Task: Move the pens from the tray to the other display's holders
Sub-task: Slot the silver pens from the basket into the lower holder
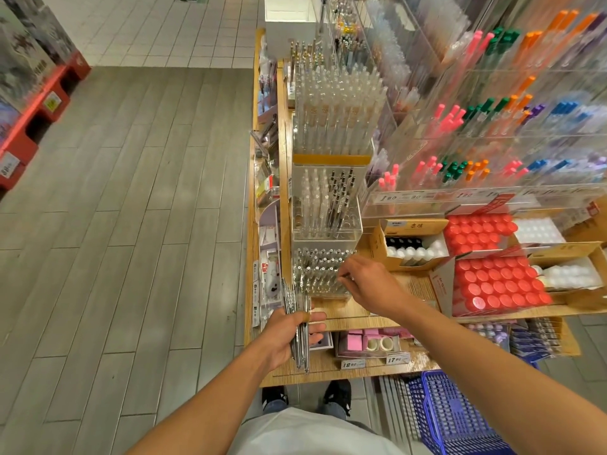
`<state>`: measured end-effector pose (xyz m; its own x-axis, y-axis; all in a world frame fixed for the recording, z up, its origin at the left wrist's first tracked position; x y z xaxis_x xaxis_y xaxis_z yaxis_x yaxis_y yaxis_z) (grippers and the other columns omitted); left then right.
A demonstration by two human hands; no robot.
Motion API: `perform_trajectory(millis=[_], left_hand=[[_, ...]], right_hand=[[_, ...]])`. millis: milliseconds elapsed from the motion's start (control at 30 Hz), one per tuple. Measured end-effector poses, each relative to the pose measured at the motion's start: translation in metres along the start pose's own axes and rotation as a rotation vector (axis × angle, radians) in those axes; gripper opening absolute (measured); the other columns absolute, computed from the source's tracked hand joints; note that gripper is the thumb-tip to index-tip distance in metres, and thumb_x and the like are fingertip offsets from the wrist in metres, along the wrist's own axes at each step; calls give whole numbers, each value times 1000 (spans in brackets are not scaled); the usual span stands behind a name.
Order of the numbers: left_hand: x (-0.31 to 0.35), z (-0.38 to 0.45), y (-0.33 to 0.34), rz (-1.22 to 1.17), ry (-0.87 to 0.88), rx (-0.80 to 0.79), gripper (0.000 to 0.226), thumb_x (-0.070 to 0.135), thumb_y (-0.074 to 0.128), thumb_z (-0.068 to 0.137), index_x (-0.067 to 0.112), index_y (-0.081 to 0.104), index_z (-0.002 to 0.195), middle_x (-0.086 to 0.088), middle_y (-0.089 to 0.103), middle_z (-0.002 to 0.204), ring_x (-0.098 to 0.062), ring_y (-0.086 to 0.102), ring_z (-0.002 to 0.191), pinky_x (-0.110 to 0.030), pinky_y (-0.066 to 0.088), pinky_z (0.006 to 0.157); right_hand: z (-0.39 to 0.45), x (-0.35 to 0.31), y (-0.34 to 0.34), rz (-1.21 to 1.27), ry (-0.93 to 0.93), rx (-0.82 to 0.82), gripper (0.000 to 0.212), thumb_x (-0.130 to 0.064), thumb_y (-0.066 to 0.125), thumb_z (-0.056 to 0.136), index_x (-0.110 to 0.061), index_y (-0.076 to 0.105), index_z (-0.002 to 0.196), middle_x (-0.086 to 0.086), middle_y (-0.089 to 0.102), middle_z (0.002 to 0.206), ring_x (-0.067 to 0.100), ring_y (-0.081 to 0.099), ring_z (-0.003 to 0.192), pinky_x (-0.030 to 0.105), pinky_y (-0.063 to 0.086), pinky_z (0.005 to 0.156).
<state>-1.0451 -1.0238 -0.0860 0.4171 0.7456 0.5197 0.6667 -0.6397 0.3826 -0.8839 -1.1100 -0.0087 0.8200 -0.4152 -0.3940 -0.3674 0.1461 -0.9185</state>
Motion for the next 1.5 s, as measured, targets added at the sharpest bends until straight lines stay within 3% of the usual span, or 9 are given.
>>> perform_trajectory(millis=[333, 533, 633, 700, 867, 1100, 1233, 1400, 1500], left_hand=[[5, -7, 7, -6, 24, -118, 33, 1, 63, 93, 0, 48, 123, -19, 73, 112, -29, 75, 86, -33, 63, 67], [10, -10, 13, -152, 16, -242, 39, 3, 72, 82, -3, 61, 118, -30, 68, 116, -34, 74, 91, -38, 62, 74], [10, -10, 13, -188, -4, -283, 27, 2, 74, 80, -3, 70, 106, -30, 70, 110, -34, 73, 89, -41, 62, 75], [11, -10, 15, -165, -2, -309, 21, 4, 74, 80, -2, 75, 101, -28, 70, 109, -33, 74, 89, -40, 62, 75], [14, -5, 12, -170, 21, -193, 26, 6, 69, 84, -2, 73, 108, -30, 69, 112, -34, 74, 88, -39, 62, 70], [2, 2, -15, -59, 10, 26, 25, -2, 59, 94, 3, 64, 118, -20, 75, 104, -28, 75, 89, -34, 62, 69], [-4, 3, -15, 11, -16, 51, 22, -1, 57, 96, 4, 63, 116, -18, 76, 100, -27, 75, 87, -33, 61, 69], [-2, 3, -10, 51, -14, 46, 22, -4, 57, 95, 0, 61, 117, -20, 76, 91, -23, 71, 70, -31, 60, 62], [-3, 2, -8, 56, -13, 33, 25, -4, 58, 95, -1, 59, 120, -19, 74, 89, -21, 67, 66, -31, 60, 63]], right_hand=[[6, -15, 6, -60, 20, 12, 17, -26, 63, 91, -16, 68, 104, -4, 57, 97, 14, 57, 86, 31, 52, 71], [4, -23, 13, 664, 238, -327, 32, -16, 63, 93, -15, 61, 125, -5, 64, 95, 4, 59, 80, 19, 48, 72], [-1, -23, 13, 1110, 350, -421, 26, -6, 57, 94, -7, 62, 120, -5, 62, 76, 4, 56, 64, 18, 44, 58], [-2, -22, 14, 1203, 362, -435, 20, -5, 57, 94, -5, 63, 113, 1, 58, 75, 12, 47, 62, 23, 38, 56], [-2, -7, -1, 1078, 330, -254, 23, -26, 66, 81, -8, 64, 96, -1, 66, 75, 21, 56, 70, 31, 48, 64], [1, 10, -26, 811, 201, 131, 8, -16, 67, 89, -14, 60, 88, 4, 70, 79, 16, 68, 71, 27, 57, 64], [2, 3, -21, 462, 78, 136, 11, -22, 64, 92, -25, 55, 86, -10, 61, 81, 5, 59, 73, 19, 50, 63], [6, 0, -6, 351, 41, 115, 11, -21, 61, 93, -13, 54, 90, 0, 61, 82, 16, 58, 75, 38, 52, 66], [7, -2, 2, 272, 25, 77, 11, -23, 59, 94, -16, 52, 90, -3, 57, 80, 13, 54, 73, 35, 48, 63]])
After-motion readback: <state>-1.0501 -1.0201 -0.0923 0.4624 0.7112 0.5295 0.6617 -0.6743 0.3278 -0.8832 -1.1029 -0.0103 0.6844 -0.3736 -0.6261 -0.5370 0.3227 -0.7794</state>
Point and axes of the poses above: each hand's wrist, its own z-axis towards the middle knuckle, its own y-axis out of the palm, x = y × z, the point moved 5 cm from there along z, towards the middle knuckle
